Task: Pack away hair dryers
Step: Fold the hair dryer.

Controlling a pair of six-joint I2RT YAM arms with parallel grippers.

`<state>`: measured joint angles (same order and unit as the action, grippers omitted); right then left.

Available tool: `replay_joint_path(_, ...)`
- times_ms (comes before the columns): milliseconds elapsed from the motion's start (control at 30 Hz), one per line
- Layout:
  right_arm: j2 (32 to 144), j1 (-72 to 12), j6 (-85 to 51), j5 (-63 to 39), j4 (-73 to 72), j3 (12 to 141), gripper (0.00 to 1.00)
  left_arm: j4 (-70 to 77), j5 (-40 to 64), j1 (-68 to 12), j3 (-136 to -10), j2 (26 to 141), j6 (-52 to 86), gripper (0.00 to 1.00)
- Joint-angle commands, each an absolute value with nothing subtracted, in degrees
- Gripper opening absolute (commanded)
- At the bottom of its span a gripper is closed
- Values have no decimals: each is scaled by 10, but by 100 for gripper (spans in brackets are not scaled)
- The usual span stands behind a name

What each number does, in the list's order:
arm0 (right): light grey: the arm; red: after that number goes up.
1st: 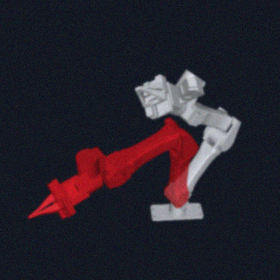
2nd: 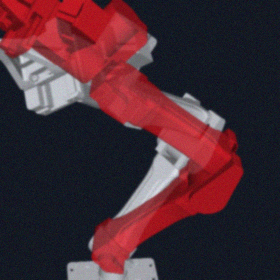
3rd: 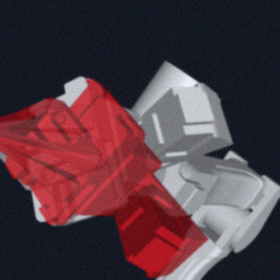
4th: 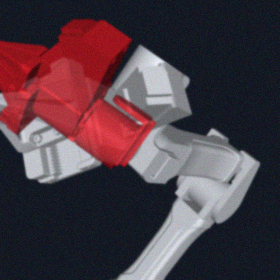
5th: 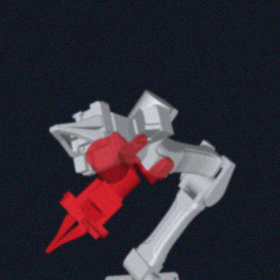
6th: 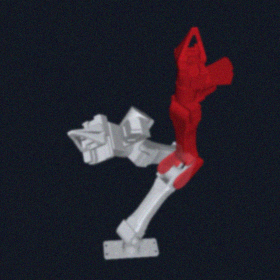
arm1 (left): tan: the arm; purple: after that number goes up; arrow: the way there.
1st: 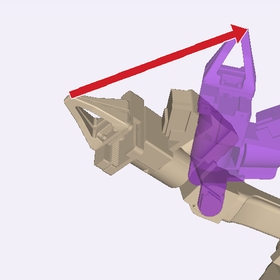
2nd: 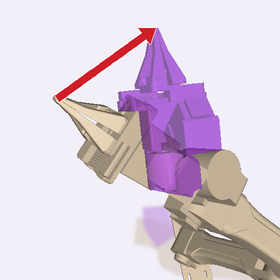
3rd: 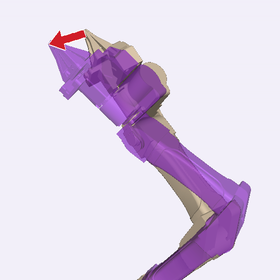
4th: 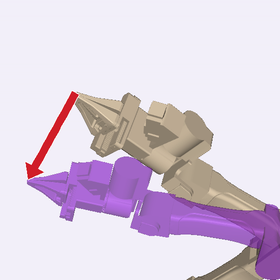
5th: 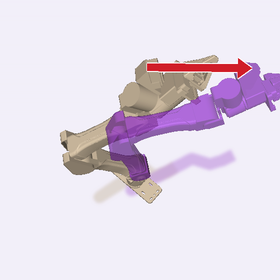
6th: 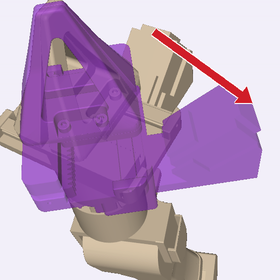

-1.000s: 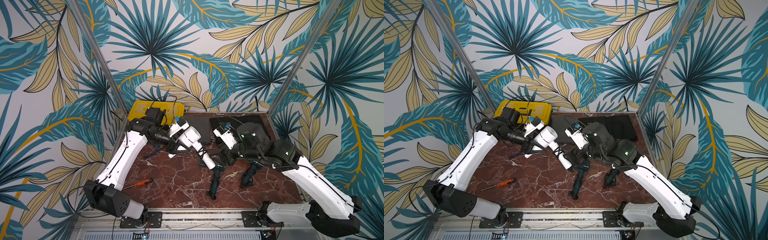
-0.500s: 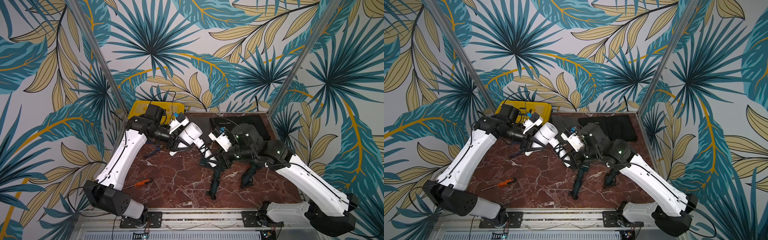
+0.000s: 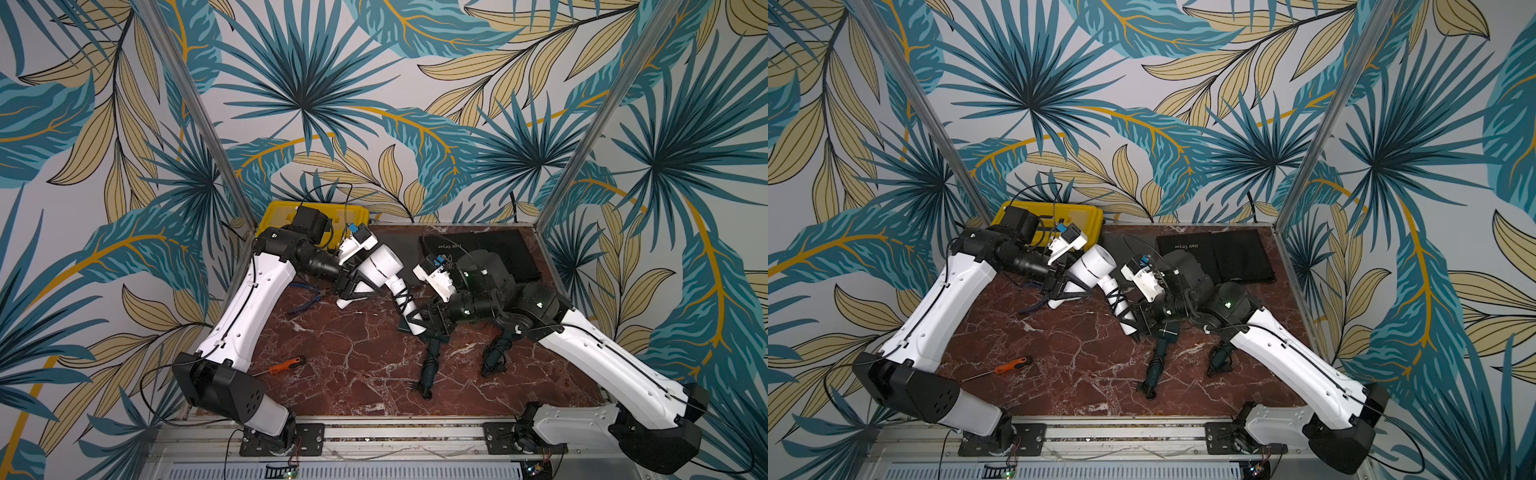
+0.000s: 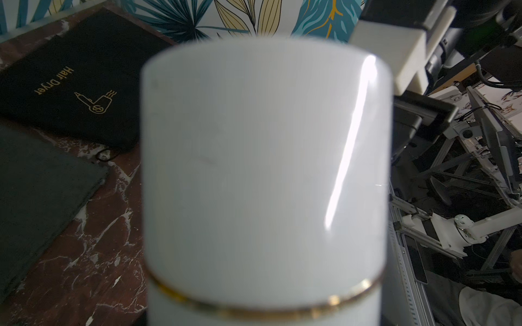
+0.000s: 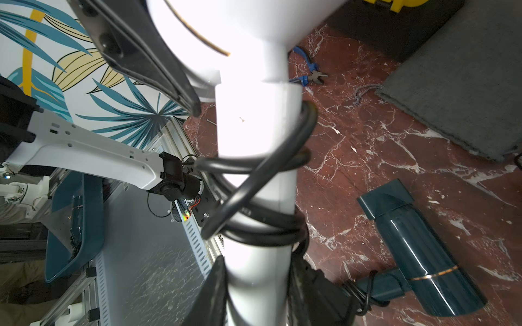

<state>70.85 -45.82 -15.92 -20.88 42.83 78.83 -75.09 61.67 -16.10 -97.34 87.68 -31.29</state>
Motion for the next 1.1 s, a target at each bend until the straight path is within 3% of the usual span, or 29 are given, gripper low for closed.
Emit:
replay_joint_path(0,721,-470,-225,-286,266,750,0,-721,717,-177,-1005,879,-287,0)
replay_joint_path(300,723,-480,-313,-305,46,692,0,-720,726,-180,-1008,890,-268,0)
replay_joint_path(667,732,-510,-364,-246,-140,670,0,-703,704,-196,-983,889,-254,0)
replay_joint_path(1067,730,-546,-403,-113,-385,602,0,-506,704,-196,-871,861,-57,0)
